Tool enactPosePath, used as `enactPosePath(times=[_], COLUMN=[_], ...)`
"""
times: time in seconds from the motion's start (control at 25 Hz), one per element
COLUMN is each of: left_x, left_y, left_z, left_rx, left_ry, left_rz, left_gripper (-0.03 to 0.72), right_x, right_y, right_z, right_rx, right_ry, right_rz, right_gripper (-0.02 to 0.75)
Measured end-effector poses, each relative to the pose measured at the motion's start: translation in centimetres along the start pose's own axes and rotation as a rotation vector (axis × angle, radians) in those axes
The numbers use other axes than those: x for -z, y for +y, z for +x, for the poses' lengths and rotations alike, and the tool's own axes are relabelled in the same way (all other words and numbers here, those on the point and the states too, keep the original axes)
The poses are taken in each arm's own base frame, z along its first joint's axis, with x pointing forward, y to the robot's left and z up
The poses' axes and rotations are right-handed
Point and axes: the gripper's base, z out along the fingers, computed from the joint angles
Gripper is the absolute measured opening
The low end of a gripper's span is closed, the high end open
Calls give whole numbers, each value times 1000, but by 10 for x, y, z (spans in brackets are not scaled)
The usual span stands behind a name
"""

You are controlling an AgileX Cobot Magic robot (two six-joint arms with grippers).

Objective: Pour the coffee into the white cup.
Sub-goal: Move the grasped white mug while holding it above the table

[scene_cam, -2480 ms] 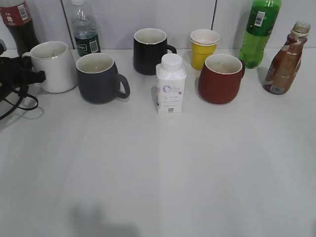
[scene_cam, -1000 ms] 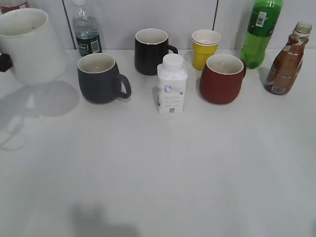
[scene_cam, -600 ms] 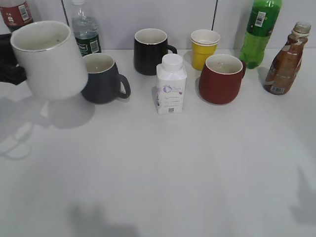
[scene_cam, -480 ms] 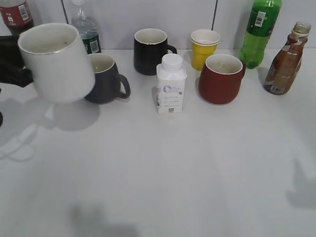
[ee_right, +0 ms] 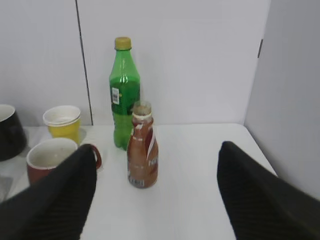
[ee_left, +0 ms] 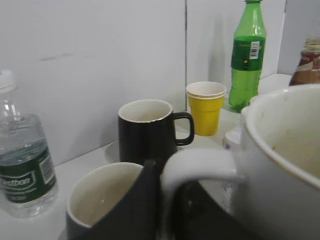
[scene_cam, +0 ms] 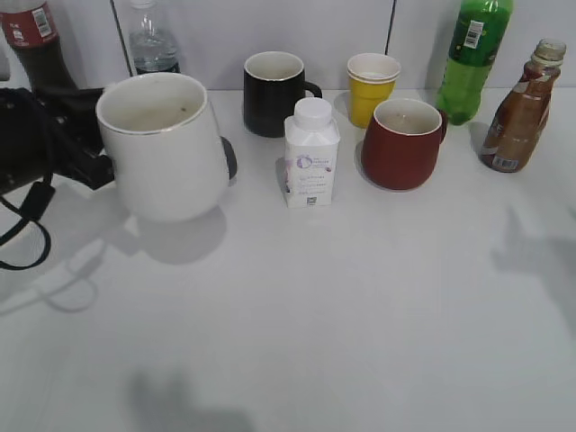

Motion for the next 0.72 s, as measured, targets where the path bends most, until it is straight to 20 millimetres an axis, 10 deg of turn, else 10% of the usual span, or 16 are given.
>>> enactPosePath(times=[0.72], left_x=[-1], left_y=[-3], left_z=[0], left_rx=[2], left_ry=[-9], left_rz=[14], left_gripper=[41], right_x=[-129], right_y=[5], right_z=[94], right_rx=[-11], right_ry=[11], right_rz=[-62], right_gripper=[588])
